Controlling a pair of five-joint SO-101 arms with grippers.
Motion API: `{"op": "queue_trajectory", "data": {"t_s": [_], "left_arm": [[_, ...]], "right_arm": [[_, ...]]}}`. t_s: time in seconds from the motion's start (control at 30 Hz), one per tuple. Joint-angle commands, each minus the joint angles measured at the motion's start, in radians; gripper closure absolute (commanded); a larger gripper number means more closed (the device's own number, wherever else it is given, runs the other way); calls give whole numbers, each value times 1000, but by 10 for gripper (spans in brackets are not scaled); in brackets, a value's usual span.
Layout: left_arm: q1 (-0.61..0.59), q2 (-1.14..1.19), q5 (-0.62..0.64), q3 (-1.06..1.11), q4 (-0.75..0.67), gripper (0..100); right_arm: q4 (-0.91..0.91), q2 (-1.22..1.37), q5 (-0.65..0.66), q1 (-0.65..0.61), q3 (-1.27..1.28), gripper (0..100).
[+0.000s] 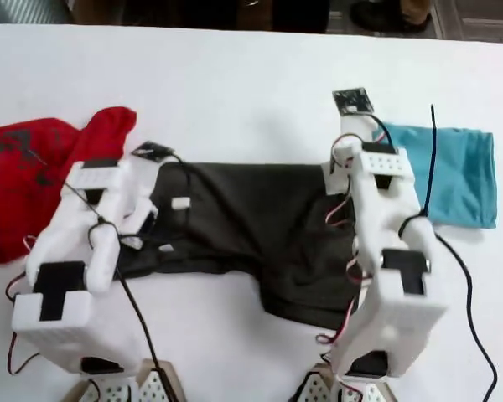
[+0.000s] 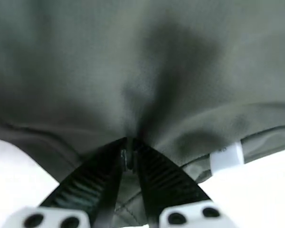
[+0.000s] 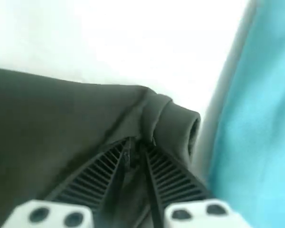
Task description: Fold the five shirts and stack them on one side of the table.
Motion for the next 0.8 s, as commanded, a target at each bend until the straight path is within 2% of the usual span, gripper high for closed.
{"op": "queue_trajectory", "data": {"t_s": [0.0,0.17,0.37,0.5,0.63,0.77], "left_arm": [[-78,0,-48,22,-12,972],[-133,0,-124,24,15,972],[-124,-60,-124,-24,38,972],[-75,-213,-124,-59,137,972],[-40,-396,-129,4,204,972],[-38,-546,-135,197,133,972]], "right_arm": [[88,99,-3,36,-155,978],[188,216,-3,64,-356,978],[292,249,-2,62,-482,978],[341,174,0,33,-503,978],[407,41,23,-27,-502,978],[461,-85,25,-74,-502,978]]}}
